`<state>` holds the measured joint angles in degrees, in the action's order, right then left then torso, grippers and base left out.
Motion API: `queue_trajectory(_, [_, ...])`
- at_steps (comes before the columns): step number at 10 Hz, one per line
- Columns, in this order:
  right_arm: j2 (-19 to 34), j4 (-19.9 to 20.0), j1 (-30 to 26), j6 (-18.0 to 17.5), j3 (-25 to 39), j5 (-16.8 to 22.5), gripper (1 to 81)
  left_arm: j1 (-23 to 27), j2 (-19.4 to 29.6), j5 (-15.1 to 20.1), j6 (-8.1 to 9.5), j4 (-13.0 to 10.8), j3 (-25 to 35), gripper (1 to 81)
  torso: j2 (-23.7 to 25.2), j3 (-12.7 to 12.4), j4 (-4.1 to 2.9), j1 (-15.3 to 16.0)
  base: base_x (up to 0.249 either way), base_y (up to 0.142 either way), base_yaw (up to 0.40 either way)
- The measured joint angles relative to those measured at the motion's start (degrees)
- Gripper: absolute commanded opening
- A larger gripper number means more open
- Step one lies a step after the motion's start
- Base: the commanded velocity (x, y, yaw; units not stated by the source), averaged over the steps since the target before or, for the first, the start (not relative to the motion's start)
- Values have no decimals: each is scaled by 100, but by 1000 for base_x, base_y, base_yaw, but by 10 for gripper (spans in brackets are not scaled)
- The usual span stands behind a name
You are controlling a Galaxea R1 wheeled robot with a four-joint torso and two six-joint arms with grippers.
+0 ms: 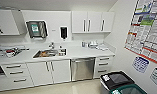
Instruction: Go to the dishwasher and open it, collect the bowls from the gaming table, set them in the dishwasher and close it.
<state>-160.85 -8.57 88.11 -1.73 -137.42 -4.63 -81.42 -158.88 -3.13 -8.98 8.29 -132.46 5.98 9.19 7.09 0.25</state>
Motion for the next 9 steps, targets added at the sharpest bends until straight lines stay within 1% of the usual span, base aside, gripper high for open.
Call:
queue_trajectory(5, [7, 0, 15, 0, 0, 0, 811, -2, -2, 0, 0, 0, 0, 811, 0, 0, 0, -2, 123, 75, 0])
queue_trajectory(9, [-6, 0, 20, 0, 2, 1, 811, -6, 13, -2, 0, 0, 0, 811, 0, 0, 2, -6, 144, 0, 0])
